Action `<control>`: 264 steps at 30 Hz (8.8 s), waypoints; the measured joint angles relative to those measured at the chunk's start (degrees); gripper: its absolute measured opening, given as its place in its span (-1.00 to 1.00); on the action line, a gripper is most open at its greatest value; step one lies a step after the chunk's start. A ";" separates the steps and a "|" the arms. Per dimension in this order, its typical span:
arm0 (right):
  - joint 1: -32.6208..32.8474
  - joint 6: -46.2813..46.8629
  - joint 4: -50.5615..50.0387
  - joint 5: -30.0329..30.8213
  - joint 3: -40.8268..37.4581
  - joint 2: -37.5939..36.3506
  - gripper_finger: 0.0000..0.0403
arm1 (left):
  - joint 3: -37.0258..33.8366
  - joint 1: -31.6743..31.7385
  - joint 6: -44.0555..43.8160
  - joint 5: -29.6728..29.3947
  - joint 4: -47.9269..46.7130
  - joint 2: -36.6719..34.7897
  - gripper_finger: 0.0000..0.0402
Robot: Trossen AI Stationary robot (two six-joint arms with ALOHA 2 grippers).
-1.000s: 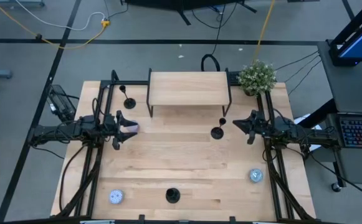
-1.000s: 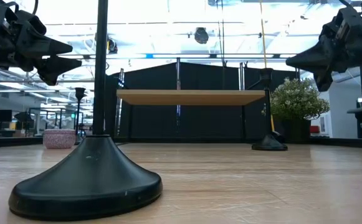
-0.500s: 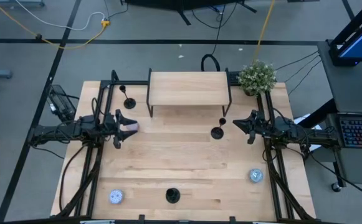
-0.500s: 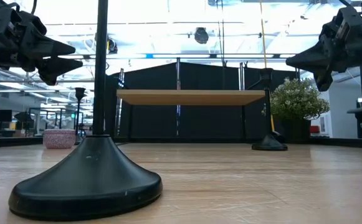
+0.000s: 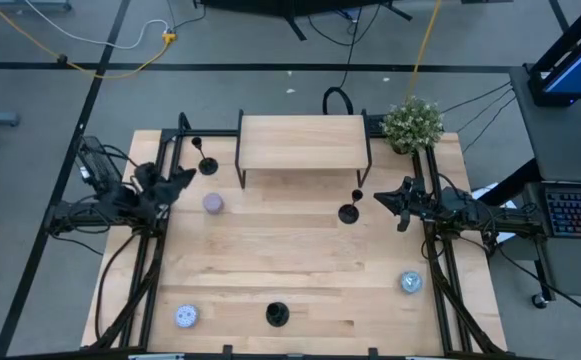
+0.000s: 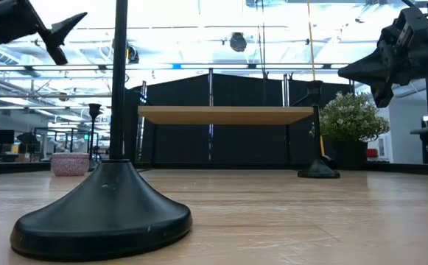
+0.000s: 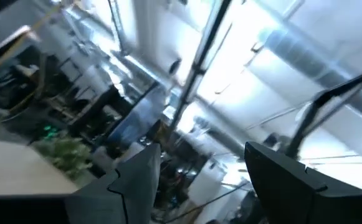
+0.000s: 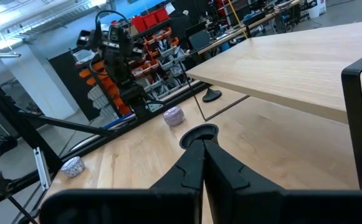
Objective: Pick & Place candle stick holders
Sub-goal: Put the pink patterned scented candle on the shelf
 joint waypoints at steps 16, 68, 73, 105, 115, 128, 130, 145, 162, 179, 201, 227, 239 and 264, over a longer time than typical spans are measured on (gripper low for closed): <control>0.00 0.00 0.01 0.02 0.04 0.00 -1.00 | 40.99 -0.01 -6.54 -10.24 -71.67 34.66 0.20; 0.00 4.46 0.00 -0.04 0.04 -0.02 -1.00 | 49.09 4.20 -18.20 -10.01 -101.98 71.78 0.71; 0.00 4.48 0.00 -0.03 0.04 -0.02 -1.00 | 44.49 5.97 -17.69 -6.90 -96.37 71.82 0.91; 0.00 4.50 0.00 -0.02 0.04 -0.02 -1.00 | 42.49 8.23 -15.86 -13.46 -88.02 71.78 0.97; 0.00 4.51 0.00 -0.02 0.05 -0.02 -1.00 | 39.09 5.94 -20.64 -13.36 -85.25 72.42 0.97; 0.00 4.52 -0.02 -0.02 0.05 -0.02 -1.00 | 33.65 3.43 -29.02 -11.22 -80.68 71.97 0.97; 0.00 4.52 -0.02 -0.02 0.07 -0.02 -1.00 | 33.62 3.04 -29.43 -11.27 -80.69 71.97 0.97; 0.00 4.51 -0.02 -0.02 0.07 -0.02 -1.00 | 33.56 2.67 -26.28 -11.75 -80.90 71.97 0.97; 0.00 4.52 -0.02 -0.02 0.04 -0.02 -1.00 | 29.20 2.93 -23.67 -11.47 -74.20 72.00 0.97; 0.00 4.54 0.00 -0.02 0.07 -0.02 -1.00 | 24.98 3.50 -21.90 -11.86 -66.96 72.06 0.97; 0.00 6.03 -0.01 -0.02 0.07 -0.02 -1.00 | 24.85 3.46 -22.27 -11.82 -60.50 77.08 0.80; 0.00 6.03 0.00 -0.02 0.07 0.00 -1.00 | 24.63 3.47 -21.39 -9.82 -61.17 75.76 0.48; 0.00 6.05 0.00 -0.02 0.07 0.00 -1.00 | 24.57 3.24 -20.25 -2.89 -61.44 69.64 0.48; 0.00 5.95 0.02 0.00 0.07 -0.02 -1.00 | 74.67 -1.71 -5.28 -8.49 -80.99 73.05 0.48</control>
